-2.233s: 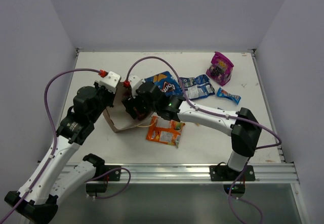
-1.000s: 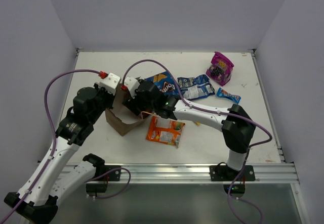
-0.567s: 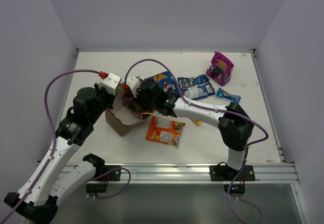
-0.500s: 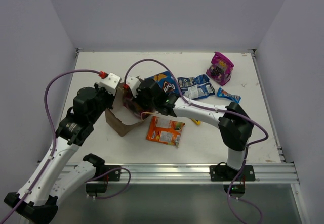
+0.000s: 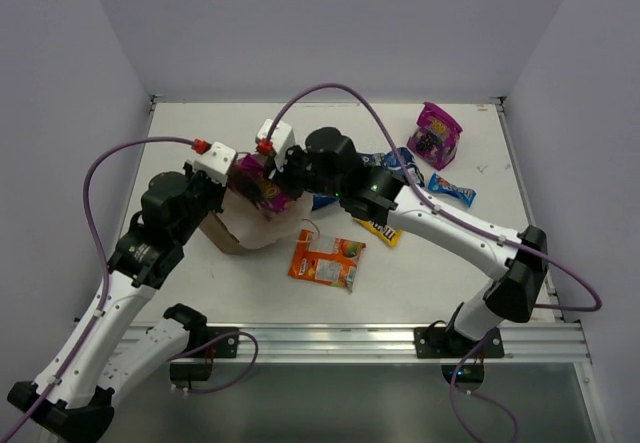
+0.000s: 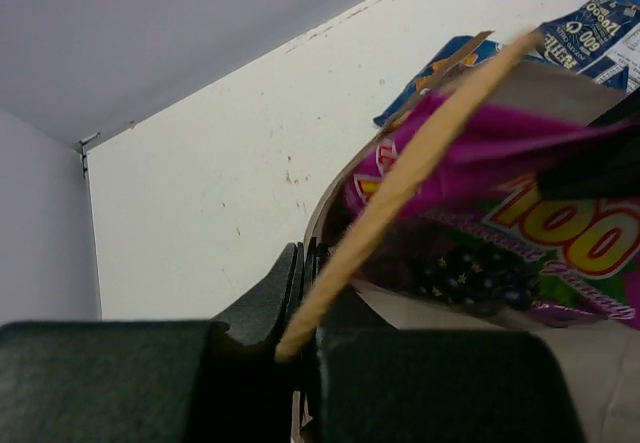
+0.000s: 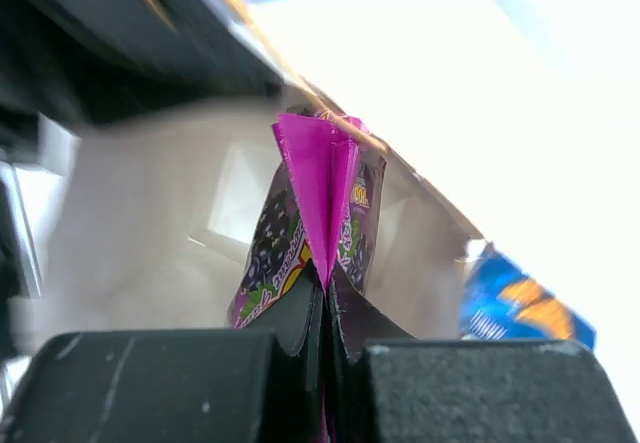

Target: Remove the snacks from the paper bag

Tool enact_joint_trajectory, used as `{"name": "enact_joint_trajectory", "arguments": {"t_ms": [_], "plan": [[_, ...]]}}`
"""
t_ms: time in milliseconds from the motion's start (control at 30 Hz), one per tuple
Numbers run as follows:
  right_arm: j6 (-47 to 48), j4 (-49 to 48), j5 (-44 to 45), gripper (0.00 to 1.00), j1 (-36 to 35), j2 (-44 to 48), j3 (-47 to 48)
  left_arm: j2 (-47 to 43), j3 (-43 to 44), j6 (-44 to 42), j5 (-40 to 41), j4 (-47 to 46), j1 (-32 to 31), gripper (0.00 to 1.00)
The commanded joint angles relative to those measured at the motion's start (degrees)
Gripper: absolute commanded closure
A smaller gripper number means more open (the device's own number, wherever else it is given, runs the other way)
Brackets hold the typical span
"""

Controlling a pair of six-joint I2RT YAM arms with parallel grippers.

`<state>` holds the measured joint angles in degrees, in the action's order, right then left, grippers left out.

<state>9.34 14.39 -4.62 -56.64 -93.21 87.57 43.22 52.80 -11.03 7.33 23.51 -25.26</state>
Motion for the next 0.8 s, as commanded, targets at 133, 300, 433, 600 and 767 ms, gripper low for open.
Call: {"name": "enact_joint_trajectory", "arguments": {"t_ms": [133, 300, 433, 600, 767], "plan": [[2.1, -9.0, -1.5, 1.00, -0.2, 8.7, 8.5, -0.5, 2.5, 0.7, 1.4, -2.9, -0.1, 1.00], [5.2, -4.4, 2.9, 1.00, -0.2, 11.5, 15.3, -0.4, 2.9, 0.8, 5.6, -2.8, -0.1, 1.00], [8.1, -2.5, 10.2, 1.00, 0.3, 16.6, 14.2, 0.7, 3.4, 1.9, 10.6, -2.3, -0.1, 1.00], [3.9, -0.7, 13.0, 1.00, 1.2, 26.0, 8.6, 3.0, 3.9, 4.5, 13.9, -1.4, -0.1, 1.00], [-0.5, 0.1, 21.6, 1.00, 3.4, 34.0, -1.7, 5.0, 5.2, 6.5, 18.0, -0.5, 0.2, 1.00]]}}
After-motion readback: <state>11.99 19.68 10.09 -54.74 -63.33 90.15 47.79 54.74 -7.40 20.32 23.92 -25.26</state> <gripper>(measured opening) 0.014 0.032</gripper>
